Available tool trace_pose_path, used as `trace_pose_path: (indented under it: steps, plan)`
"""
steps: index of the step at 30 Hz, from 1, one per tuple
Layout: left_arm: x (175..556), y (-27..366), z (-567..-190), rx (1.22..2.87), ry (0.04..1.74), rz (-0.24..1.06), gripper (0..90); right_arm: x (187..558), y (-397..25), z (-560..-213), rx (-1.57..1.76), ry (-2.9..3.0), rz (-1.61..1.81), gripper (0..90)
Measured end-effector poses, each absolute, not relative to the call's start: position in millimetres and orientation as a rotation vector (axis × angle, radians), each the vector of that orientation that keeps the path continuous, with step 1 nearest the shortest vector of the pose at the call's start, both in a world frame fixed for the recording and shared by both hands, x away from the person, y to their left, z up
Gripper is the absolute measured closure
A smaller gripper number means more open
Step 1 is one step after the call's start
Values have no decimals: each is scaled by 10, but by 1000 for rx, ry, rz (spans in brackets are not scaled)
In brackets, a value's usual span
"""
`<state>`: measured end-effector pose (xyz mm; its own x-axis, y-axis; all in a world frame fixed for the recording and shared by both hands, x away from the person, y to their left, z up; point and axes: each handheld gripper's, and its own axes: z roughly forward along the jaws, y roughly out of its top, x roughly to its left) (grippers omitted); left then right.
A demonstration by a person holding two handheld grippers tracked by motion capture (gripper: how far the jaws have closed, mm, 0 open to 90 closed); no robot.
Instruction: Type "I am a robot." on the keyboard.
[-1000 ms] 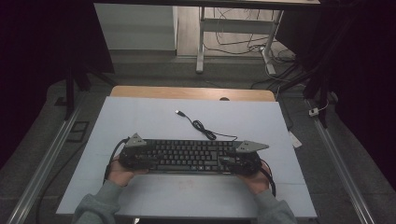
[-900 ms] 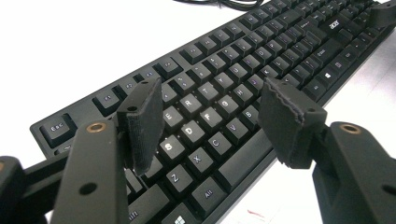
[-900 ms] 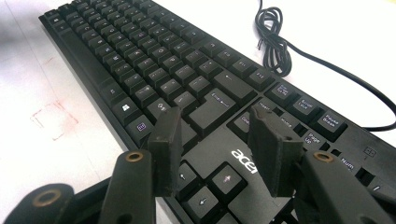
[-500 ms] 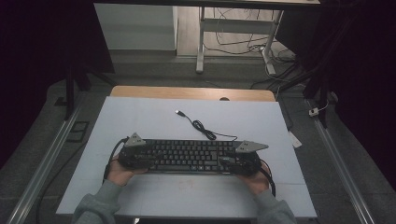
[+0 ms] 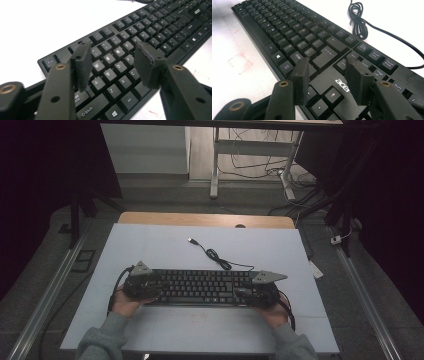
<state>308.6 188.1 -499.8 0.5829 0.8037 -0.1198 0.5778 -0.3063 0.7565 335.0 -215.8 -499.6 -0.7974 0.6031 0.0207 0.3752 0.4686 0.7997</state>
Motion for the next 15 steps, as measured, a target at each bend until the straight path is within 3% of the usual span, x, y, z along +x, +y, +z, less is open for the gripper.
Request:
trace_pose_path:
  steps: [15]
  plan:
    - [3122,1948,-5088,2076,1131,373,720,3351,-2160,-4996,842,2453,1236,546]
